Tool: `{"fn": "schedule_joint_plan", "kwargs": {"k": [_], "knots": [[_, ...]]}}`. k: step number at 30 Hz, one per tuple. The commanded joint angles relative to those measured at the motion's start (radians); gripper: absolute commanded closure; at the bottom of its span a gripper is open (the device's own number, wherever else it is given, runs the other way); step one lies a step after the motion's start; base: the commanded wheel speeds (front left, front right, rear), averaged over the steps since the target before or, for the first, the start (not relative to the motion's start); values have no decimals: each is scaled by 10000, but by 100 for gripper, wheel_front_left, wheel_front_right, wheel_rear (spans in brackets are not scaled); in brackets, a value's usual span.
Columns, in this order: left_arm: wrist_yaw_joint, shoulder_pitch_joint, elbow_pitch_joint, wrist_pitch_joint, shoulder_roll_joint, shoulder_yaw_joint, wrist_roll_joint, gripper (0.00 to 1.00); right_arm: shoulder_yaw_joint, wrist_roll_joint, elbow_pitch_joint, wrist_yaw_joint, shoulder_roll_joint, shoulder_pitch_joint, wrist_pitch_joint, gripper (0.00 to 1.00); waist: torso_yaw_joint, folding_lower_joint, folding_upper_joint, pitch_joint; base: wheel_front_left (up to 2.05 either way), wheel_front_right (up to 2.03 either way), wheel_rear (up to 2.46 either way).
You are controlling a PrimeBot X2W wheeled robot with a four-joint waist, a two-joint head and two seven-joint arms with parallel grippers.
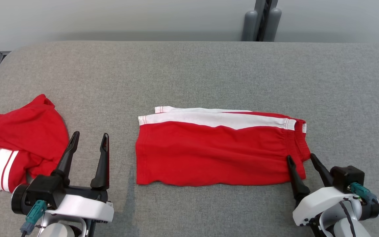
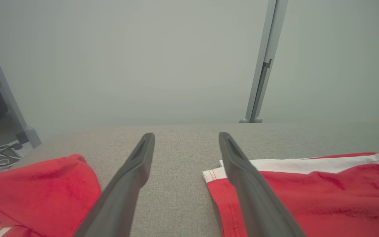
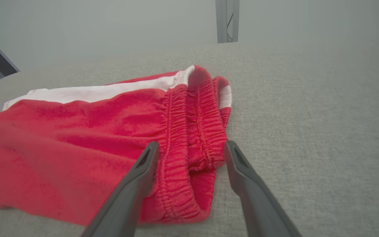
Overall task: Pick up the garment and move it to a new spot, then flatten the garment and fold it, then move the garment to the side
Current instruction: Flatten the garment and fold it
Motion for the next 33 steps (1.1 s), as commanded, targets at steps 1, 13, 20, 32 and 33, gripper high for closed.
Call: {"fn": "schedule_joint_plan", "kwargs": {"k": [1, 13, 20, 32, 33], "knots": [[-52, -189, 33, -27, 3, -2, -37, 0, -122, 112, 117, 2, -63, -142, 94, 0, 14, 0, 0, 53, 0, 0, 0], [-167, -402, 212, -40, 14, -48, -65, 0, -52, 1365, 692, 2, -41, -866, 2844, 50, -96, 0, 0, 337, 0, 0, 0], [-183, -460, 305, -47, -32, -58, -114, 0, -281, 1534, -165, 2, -63, -893, 3615, 100, -68, 0, 0, 406, 0, 0, 0], [-213, -418, 258, -58, 7, -13, -73, 0, -2635, 2663, -1450, 0, -68, 418, 4218, 100, -327, 0, 0, 473, 0, 0, 0], [-210, -424, 247, -58, 16, -9, -73, 0, -2733, 2743, -1533, 0, -68, 443, 4250, 100, -365, 0, 0, 481, 0, 0, 0]]}}
